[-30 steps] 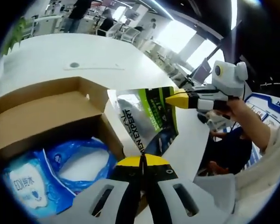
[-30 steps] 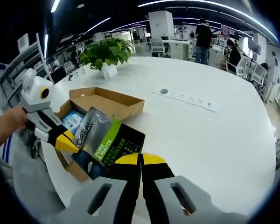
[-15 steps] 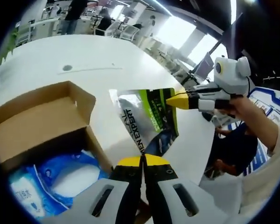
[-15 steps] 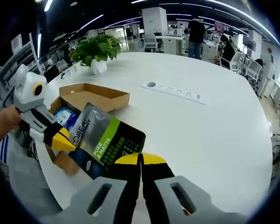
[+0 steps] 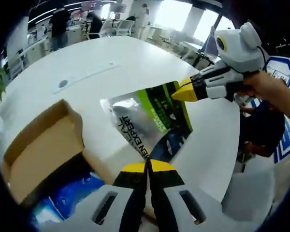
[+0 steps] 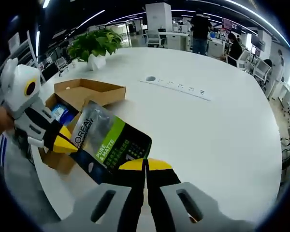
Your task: Operate the shoe box by opening the lid, removing the specified soft item, and placing it in the target area until the item is outside and the box remains undamaged.
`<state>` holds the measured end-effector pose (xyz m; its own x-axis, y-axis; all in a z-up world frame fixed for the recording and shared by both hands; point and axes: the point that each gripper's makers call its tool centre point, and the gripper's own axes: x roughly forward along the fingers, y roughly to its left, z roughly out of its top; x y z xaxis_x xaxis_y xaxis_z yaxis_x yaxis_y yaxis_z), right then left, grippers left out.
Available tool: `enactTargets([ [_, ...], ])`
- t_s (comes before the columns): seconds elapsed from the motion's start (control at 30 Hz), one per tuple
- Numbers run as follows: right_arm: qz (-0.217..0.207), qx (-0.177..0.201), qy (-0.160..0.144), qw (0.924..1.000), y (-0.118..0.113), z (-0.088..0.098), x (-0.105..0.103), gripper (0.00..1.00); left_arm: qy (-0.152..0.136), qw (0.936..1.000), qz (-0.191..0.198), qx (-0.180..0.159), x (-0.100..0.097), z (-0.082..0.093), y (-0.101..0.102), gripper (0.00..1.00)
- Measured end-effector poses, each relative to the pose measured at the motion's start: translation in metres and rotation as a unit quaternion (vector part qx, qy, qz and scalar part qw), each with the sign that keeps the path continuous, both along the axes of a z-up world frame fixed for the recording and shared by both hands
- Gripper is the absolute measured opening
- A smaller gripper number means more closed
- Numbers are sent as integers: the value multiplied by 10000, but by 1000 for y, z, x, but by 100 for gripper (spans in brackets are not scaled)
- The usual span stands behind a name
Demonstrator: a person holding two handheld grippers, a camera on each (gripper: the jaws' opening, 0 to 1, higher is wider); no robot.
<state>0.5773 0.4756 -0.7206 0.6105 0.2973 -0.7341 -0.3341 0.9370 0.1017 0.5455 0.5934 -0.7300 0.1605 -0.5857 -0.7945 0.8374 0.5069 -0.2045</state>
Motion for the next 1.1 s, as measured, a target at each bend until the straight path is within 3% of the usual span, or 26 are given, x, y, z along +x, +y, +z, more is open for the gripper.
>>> enactTargets([
  [0.23,35,-76,53,10000,-2,-13,6,0,-386,9938,-716,755,-2,-15,-7,0],
  [0.6,39,-119,38,9999,-8,-31,12,0,-409,9845,-1154,1254,-2,-34,-15,0],
  [0.8,79,-128,-28,9999,-8,-37,15,0,-485,9752,-1448,1603,2,-46,-16,0],
  [1.1,104,-197,-80,9997,-8,-46,19,0,-426,9698,-1609,1781,3,-60,-16,0],
])
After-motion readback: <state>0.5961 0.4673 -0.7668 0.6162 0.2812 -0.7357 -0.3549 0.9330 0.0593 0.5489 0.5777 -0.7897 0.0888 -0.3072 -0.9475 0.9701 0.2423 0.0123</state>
